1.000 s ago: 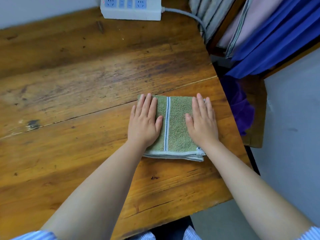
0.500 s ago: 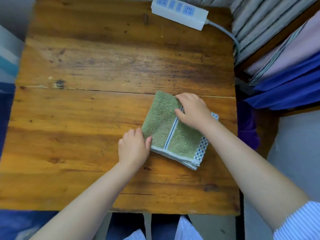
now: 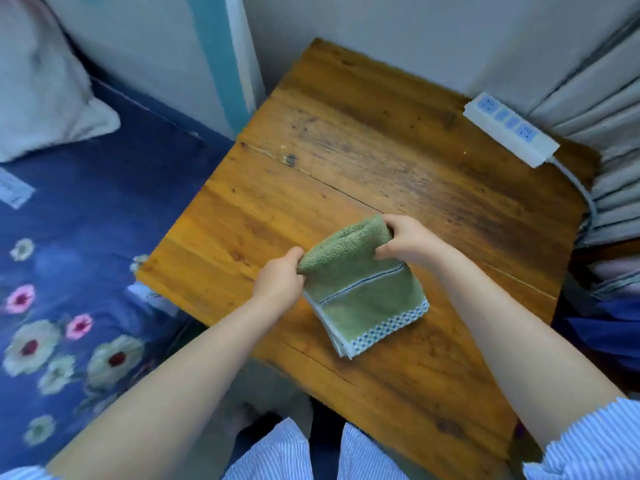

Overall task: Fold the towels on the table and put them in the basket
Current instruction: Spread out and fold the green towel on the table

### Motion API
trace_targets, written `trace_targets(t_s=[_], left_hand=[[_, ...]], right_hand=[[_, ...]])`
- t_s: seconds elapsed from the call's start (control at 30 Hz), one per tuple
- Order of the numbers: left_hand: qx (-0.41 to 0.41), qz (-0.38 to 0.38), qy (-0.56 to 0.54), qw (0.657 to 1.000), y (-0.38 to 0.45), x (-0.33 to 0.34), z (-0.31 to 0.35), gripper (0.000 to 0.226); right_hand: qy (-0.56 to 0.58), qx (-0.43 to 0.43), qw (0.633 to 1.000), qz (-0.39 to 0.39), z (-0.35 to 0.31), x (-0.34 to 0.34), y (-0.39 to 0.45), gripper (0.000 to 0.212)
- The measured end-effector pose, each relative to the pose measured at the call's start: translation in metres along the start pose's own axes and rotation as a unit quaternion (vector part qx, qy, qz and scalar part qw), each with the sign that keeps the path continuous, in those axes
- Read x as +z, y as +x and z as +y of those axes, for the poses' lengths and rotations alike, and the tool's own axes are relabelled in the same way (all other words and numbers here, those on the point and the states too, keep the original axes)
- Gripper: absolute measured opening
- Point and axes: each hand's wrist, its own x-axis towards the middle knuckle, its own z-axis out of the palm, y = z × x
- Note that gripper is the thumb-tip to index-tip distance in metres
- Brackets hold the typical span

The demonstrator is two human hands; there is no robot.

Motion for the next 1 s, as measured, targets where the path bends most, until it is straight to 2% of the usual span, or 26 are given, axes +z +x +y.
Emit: trace_targets(t_s=[0.07, 0.13, 0.2, 0.3, 0.37, 0.5, 0.63, 0.8, 0.9, 1.0], left_hand=[[-0.001, 0.050, -0.036, 0.998, -0.013, -0.033, -0.029, 0.032], [-0.002, 0.105, -0.061, 0.993, -0.034, -0.065, -0.064, 0.033], [-0.021, 0.169, -0.079, 0.982, -0.057, -0.091, -0.099, 0.035], [-0.100, 0.266, -0.100, 0.954, -0.104, -0.124, -0.169, 0.035], [-0.144, 0.308, -0.118, 0.933, -0.137, -0.141, -0.219, 0.034], [-0.173, 0.351, -0.151, 0.908, -0.205, -0.170, -0.322, 0.039], [-0.169, 0.395, -0.172, 0.886, -0.276, -0.195, -0.427, 0.040], [-0.156, 0.475, -0.155, 0.852, -0.349, -0.209, -0.530, 0.029], [-0.176, 0.512, -0.202, 0.816, -0.372, -0.218, -0.577, 0.028], [-0.193, 0.519, -0.267, 0.789, -0.381, -0.235, -0.619, 0.029]], right_hand=[[0.004, -0.045, 0.999, -0.005, -0.034, 0.010, -0.004, 0.038], [-0.014, -0.091, 0.996, 0.003, -0.073, 0.029, -0.011, 0.036], [-0.047, -0.144, 0.988, 0.010, -0.115, 0.051, -0.018, 0.041], [-0.092, -0.248, 0.964, -0.005, -0.195, 0.105, -0.035, 0.069], [-0.106, -0.294, 0.950, -0.005, -0.245, 0.147, -0.048, 0.065], [-0.171, -0.367, 0.914, 0.010, -0.329, 0.235, -0.077, 0.031], [-0.212, -0.416, 0.884, -0.012, -0.405, 0.323, -0.106, 0.033], [-0.178, -0.457, 0.870, -0.040, -0.482, 0.414, -0.133, 0.034], [-0.166, -0.459, 0.871, -0.052, -0.526, 0.454, -0.142, 0.031], [-0.151, -0.478, 0.863, -0.061, -0.573, 0.491, -0.143, 0.030]])
